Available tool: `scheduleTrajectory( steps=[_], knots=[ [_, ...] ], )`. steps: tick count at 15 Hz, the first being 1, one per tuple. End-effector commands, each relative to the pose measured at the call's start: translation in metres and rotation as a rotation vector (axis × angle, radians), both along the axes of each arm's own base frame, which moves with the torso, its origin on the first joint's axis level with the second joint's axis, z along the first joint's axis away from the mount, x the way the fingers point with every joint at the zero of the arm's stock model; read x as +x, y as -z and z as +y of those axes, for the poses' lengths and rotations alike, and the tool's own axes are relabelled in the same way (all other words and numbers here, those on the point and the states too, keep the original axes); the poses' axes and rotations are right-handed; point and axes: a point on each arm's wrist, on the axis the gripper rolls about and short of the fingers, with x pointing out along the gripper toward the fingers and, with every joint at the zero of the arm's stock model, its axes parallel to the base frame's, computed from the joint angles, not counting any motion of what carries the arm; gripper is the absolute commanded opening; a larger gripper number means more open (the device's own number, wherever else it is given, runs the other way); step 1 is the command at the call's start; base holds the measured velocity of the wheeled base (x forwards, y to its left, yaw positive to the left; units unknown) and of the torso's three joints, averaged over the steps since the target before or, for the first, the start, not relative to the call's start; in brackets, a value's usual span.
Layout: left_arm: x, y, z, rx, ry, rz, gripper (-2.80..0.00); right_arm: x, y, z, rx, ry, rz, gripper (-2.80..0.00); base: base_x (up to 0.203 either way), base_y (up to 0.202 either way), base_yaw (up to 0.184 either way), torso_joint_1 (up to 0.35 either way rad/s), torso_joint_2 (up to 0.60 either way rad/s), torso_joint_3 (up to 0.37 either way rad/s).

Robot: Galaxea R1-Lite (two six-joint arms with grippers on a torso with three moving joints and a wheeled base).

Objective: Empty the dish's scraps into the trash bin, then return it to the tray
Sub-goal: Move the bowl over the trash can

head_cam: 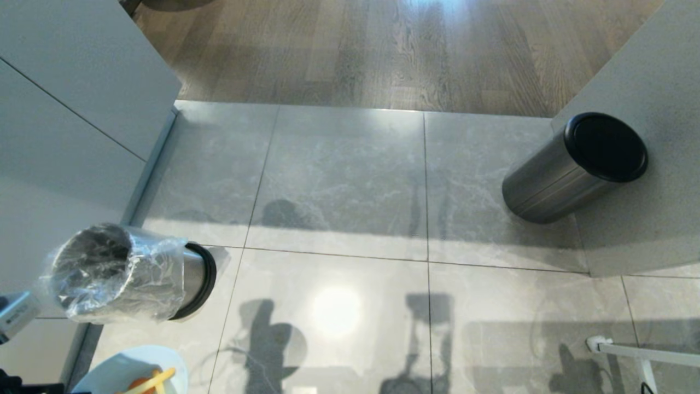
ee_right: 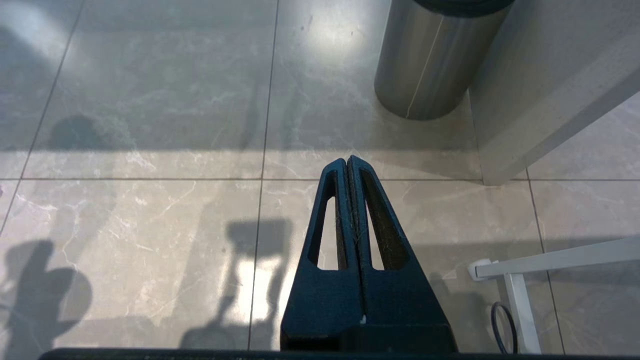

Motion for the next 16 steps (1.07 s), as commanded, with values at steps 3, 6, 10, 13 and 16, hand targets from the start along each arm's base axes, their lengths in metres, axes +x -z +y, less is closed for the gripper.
scheduleTrajectory(
  steps=[3,6,10,13,16],
  knots=[
    [-0.0004,0.0001,-0.0003,0.0,0.002,0.003,-2.8,0.0,0.0,0.0,0.001,0.0,0.0,-2.8,0.0,0.0,0.0,0.004,0.01,-0.199],
    [-0.0004,0.0001,-0.0002,-0.001,0.001,0.002,-2.8,0.0,-0.0001,0.0,0.001,0.0,-0.001,-2.8,0.0,0.0,0.0,0.004,0.0,-0.192],
    [-0.001,-0.0001,0.0,-0.001,-0.002,-0.001,-2.8,0.0,-0.0002,0.0,0.001,0.0,-0.002,-2.8,0.0,0.0,0.0,0.005,0.0,-0.194],
    [-0.0007,-0.0005,0.0005,0.004,-0.008,-0.003,-2.8,0.0,0.0,0.0,0.001,0.002,0.0,-2.8,0.0,0.0,0.0,0.003,0.0,-0.138],
    [0.0004,-0.0032,0.0006,0.001,-0.018,-0.021,-2.8,0.0,-0.0002,0.0,0.001,0.002,-0.002,-2.8,0.0,0.0,0.0,0.001,0.0,-0.017]
  ],
)
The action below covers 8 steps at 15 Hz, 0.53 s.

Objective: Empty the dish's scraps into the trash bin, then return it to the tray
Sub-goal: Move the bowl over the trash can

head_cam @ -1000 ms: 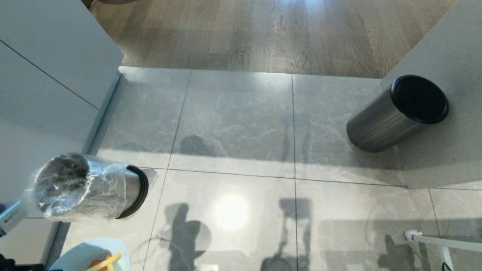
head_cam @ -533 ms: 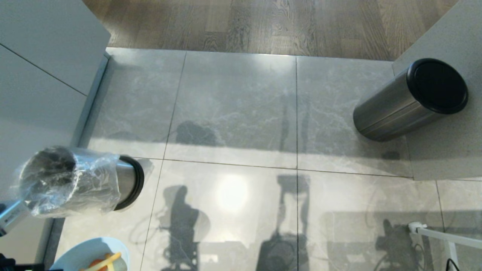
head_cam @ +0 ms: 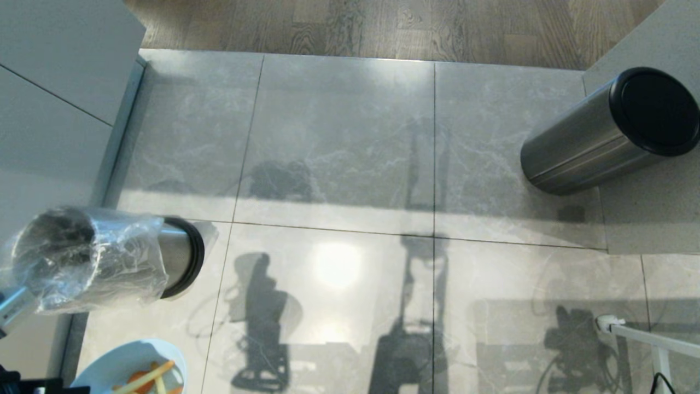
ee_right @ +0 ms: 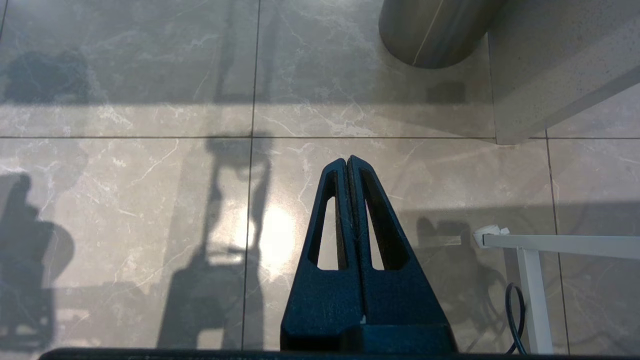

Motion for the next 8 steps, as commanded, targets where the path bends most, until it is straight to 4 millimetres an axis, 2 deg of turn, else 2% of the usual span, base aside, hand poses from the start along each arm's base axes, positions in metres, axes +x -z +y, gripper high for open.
scheduleTrajectory(
  steps=[1,8],
  knots=[
    [0.001,-0.002,0.0,-0.018,-0.026,-0.015,-2.8,0.0,0.0,0.0,0.0,0.0,-0.002,-2.8,0.0,0.0,0.0,0.0,0.0,0.0],
    [0.016,-0.014,0.003,-0.134,-0.148,-0.213,-2.8,0.0,0.0,0.0,0.0,0.0,0.0,-2.8,0.0,0.0,0.0,0.0,0.0,0.0]
  ],
)
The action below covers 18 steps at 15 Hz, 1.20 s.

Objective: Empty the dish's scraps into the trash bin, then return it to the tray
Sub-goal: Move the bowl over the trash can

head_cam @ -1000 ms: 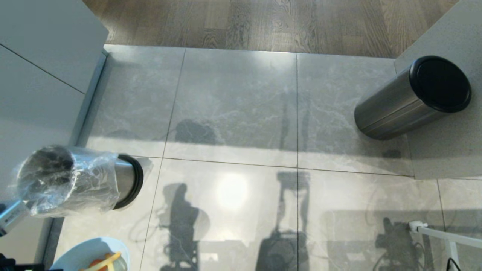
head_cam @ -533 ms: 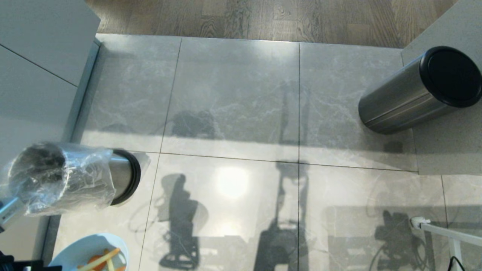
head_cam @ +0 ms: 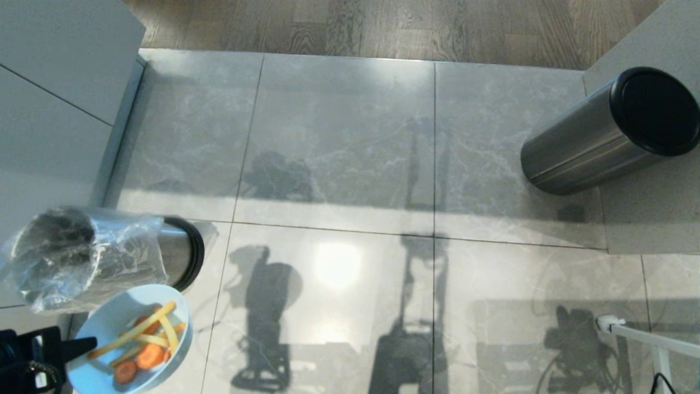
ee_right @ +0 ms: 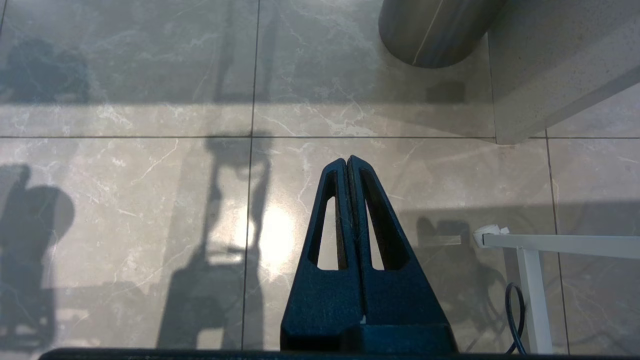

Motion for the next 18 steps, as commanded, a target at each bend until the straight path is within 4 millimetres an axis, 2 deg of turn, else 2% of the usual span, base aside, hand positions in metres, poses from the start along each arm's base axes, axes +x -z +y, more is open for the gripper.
scheduleTrajectory(
  steps=[1,6,8,11,15,18],
  knots=[
    [0.004,-0.002,0.002,-0.029,-0.04,-0.06,-2.8,0.0,0.0,0.0,0.0,0.0,-0.001,-2.8,0.0,0.0,0.0,0.0,0.0,0.0],
    [0.014,-0.003,0.012,-0.099,-0.188,-0.199,-2.8,0.0,0.0,0.0,0.001,0.001,-0.001,-2.8,0.0,0.0,0.0,0.0,0.0,0.0],
    [0.023,-0.006,0.025,-0.091,-0.266,-0.24,-2.8,0.0,0.0,0.0,0.001,0.001,-0.001,-2.8,0.0,0.0,0.0,0.0,0.0,0.0],
    [0.04,-0.015,0.053,-0.07,-0.39,-0.304,-2.8,0.0,0.0,0.0,0.001,0.001,-0.002,-2.8,0.0,0.0,0.0,0.0,0.0,0.0],
    [0.04,-0.021,0.097,-0.07,-0.525,-0.324,-2.8,0.0,0.0,0.0,0.0,0.0,-0.002,-2.8,0.0,0.0,0.0,0.0,0.0,0.0],
    [0.041,-0.016,0.141,-0.053,-0.629,-0.346,-2.8,0.0,0.0,0.0,0.001,0.001,-0.002,-2.8,0.0,0.0,0.0,0.0,0.0,0.0]
  ],
)
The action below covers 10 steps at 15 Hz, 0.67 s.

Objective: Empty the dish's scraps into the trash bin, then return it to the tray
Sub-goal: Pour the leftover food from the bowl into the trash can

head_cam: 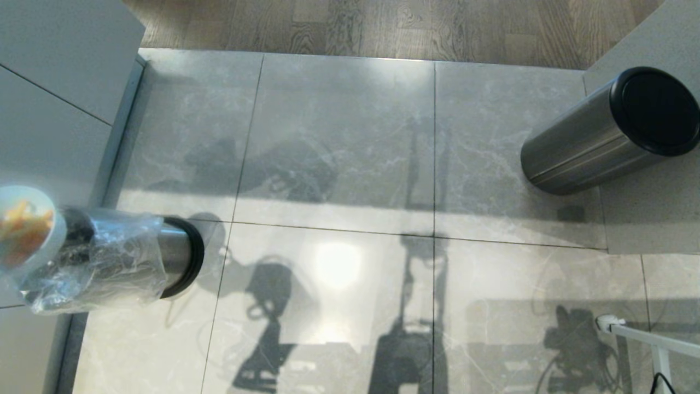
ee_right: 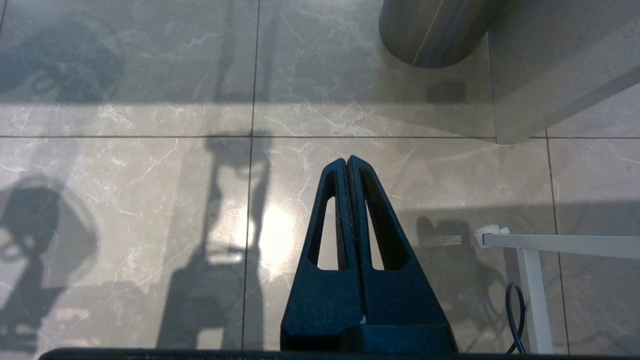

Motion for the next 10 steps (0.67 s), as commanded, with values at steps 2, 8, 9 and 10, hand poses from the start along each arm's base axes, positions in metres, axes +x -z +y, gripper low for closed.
scheduleTrajectory(
  steps=[2,8,9,10],
  knots=[
    [0.002,0.014,0.044,-0.033,-0.091,0.009,-2.8,0.0,0.0,0.0,0.001,0.0,-0.001,-2.8,0.0,0.0,0.0,0.0,0.0,0.0],
    [-0.007,0.034,0.102,0.067,-0.201,0.037,-2.8,0.0,0.0,0.0,0.001,0.001,0.0,-2.8,0.0,0.0,0.0,0.0,0.0,0.0],
    [-0.014,0.038,0.109,0.092,-0.216,0.065,-2.8,0.0,0.0,0.0,0.001,0.0,-0.001,-2.8,0.0,0.0,0.0,0.0,0.0,0.0],
    [-0.016,0.044,0.114,0.1,-0.22,0.089,-2.8,0.0,0.0,0.0,0.001,0.0,-0.001,-2.8,0.0,0.0,0.0,0.0,0.0,0.0]
  ],
)
